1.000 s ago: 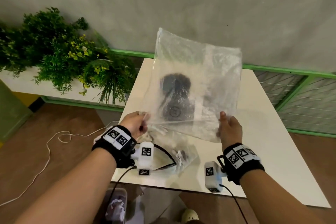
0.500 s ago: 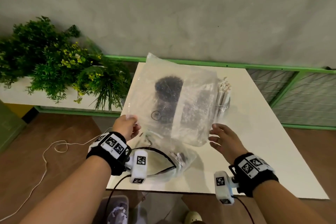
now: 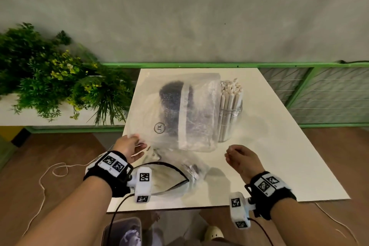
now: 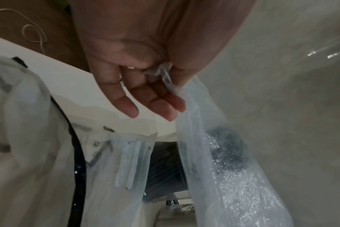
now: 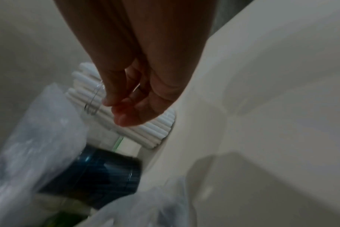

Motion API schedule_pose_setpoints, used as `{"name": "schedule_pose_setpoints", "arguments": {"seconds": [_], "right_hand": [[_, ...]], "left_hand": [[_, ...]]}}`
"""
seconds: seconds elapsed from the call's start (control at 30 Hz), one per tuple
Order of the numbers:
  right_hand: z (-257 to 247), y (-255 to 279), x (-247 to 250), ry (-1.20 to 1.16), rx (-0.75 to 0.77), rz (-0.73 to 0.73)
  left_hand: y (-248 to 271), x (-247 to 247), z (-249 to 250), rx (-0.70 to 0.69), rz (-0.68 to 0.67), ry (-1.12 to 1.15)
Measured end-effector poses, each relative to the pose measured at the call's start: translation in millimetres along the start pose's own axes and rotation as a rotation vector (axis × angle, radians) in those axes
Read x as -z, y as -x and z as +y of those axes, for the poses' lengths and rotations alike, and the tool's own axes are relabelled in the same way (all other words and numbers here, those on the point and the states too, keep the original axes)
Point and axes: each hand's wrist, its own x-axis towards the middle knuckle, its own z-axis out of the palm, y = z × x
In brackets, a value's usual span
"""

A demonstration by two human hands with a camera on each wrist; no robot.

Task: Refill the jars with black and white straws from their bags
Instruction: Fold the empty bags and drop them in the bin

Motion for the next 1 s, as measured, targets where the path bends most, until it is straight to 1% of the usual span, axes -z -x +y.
{"name": "schedule_pose_setpoints", "arguments": {"seconds": [0.07,0.1,0.2,0.3,0.4,0.5,0.57,0.6,0.63,0.67,0.73,0.77,0.8,0.83,0.9,0.93,1.0], "right_hand": [[2,4,-10,0.017,-0.055,-0.091],[3,6,-16,-0.005,-0.076,-0.113],[0,9,-31,-0.129,-0.069,-0.088],[-9,12,-36,-0.23,-0.064,-0.107],[-13,13,-39,-0.183,-0.001,-0.127],[-16,13,-43,-0.13,0.068,-0.127],[-18,11,-43,-0.082,0.126,-0.088],[-21,9,-42,-0.046,0.167,-0.047],[-23,7,-39,0.006,0.219,0.007],[-26,4,-36,0.062,0.274,0.061],[-34,0,-30,0.143,0.373,0.142],[-37,-2,-28,0.158,0.413,0.167],[-41,-4,-26,0.168,0.452,0.189],[-45,-4,-25,0.179,0.491,0.206],[-54,-4,-24,0.196,0.561,0.232],[-59,-4,-24,0.194,0.597,0.243],[-70,-6,-22,0.182,0.66,0.268]], "left_hand": [[1,-1,-4,0.02,-0.028,-0.026],[0,-1,-7,0.026,-0.031,-0.04],[0,0,-13,0.037,-0.019,-0.126],[-4,5,-17,0.028,-0.009,-0.192],[-6,6,-16,0.029,-0.019,-0.23],[-6,4,-15,0.074,-0.024,-0.257],[-6,3,-15,0.101,-0.01,-0.284],[-6,3,-16,0.086,-0.002,-0.308],[-9,4,-17,0.041,0.026,-0.35],[-9,4,-16,-0.034,0.091,-0.414],[-2,-7,-6,-0.259,0.231,-0.573],[5,-16,3,-0.393,0.261,-0.625],[15,-31,16,-0.534,0.256,-0.667],[21,-47,28,-0.679,0.223,-0.722],[28,-83,55,-0.926,0.115,-0.87],[30,-100,70,-1.024,0.071,-0.968],[30,-129,100,-1.161,0.048,-1.198]]}}
